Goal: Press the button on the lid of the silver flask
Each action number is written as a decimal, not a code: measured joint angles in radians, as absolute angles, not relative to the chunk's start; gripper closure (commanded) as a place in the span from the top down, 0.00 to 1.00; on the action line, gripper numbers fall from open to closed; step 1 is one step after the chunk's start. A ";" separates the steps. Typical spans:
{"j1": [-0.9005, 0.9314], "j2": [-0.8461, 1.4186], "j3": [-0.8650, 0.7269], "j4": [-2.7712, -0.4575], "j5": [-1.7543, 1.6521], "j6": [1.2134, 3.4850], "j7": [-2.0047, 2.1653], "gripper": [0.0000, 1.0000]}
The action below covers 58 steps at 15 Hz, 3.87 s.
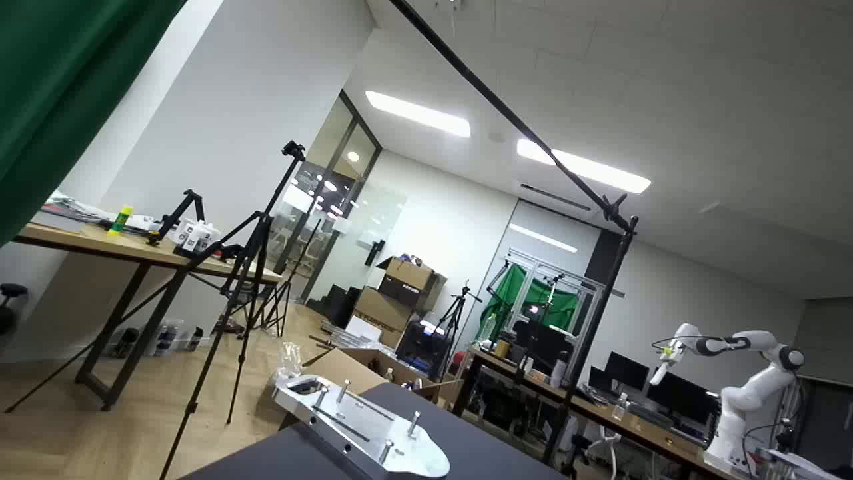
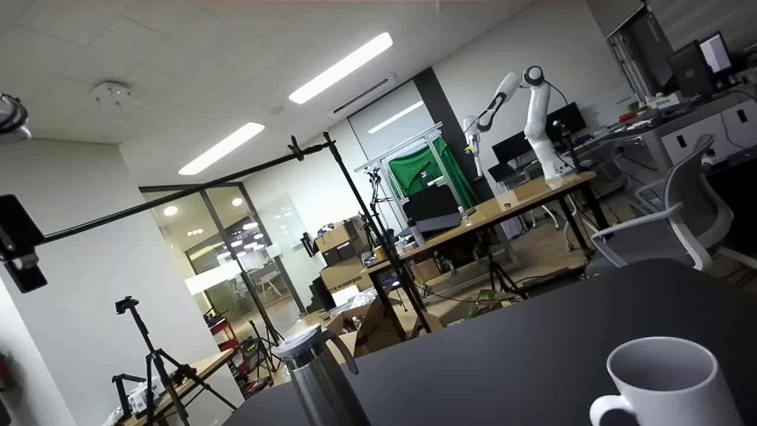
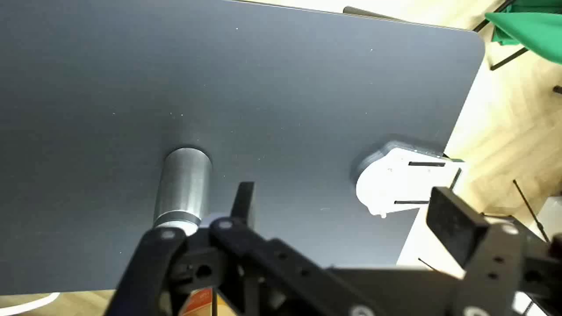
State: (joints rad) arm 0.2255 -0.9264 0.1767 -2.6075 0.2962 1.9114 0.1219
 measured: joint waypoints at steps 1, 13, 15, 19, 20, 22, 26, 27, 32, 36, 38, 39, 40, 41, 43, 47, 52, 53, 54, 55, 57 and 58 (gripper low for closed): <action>0.226 -0.927 0.177 -2.608 0.296 1.911 0.122 1.00; 0.215 -0.909 0.184 -2.607 0.294 1.961 0.110 0.67; 0.201 -0.859 0.189 -2.607 0.292 2.041 0.098 0.51; 0.167 -0.669 0.190 -2.585 0.263 2.247 0.064 0.25; 0.160 -0.610 0.189 -2.571 0.249 2.289 0.058 0.17; 0.151 -0.484 0.188 -2.527 0.217 2.345 0.056 0.05; 0.135 -0.233 0.181 -2.380 0.150 2.357 0.054 0.00; 0.129 -0.178 0.177 -2.339 0.125 2.351 0.055 0.00; 0.103 0.008 0.142 -2.182 0.031 2.274 0.057 0.00; 0.099 0.083 0.118 -2.129 -0.003 2.252 0.057 0.00; 0.098 0.103 0.110 -2.125 -0.003 2.258 0.057 0.00; 0.098 0.111 0.107 -2.125 -0.003 2.260 0.057 0.00; 0.097 0.119 0.104 -2.125 -0.003 2.261 0.057 0.00; 0.097 0.126 0.100 -2.125 -0.003 2.261 0.056 0.00; 0.096 0.140 0.091 -2.125 -0.004 2.261 0.056 0.00; 0.092 0.160 0.075 -2.125 -0.006 2.276 0.055 0.00; 0.089 0.188 0.069 -2.138 -0.003 2.359 0.042 0.00; 0.089 0.191 0.070 -2.141 -0.002 2.374 0.037 0.00; 0.089 0.190 0.070 -2.142 -0.002 2.385 0.034 0.00; 0.089 0.190 0.070 -2.144 -0.002 2.393 0.031 0.00; 0.089 0.190 0.071 -2.147 -0.002 2.401 0.028 0.00; 0.089 0.190 0.071 -2.148 -0.002 2.402 0.027 0.00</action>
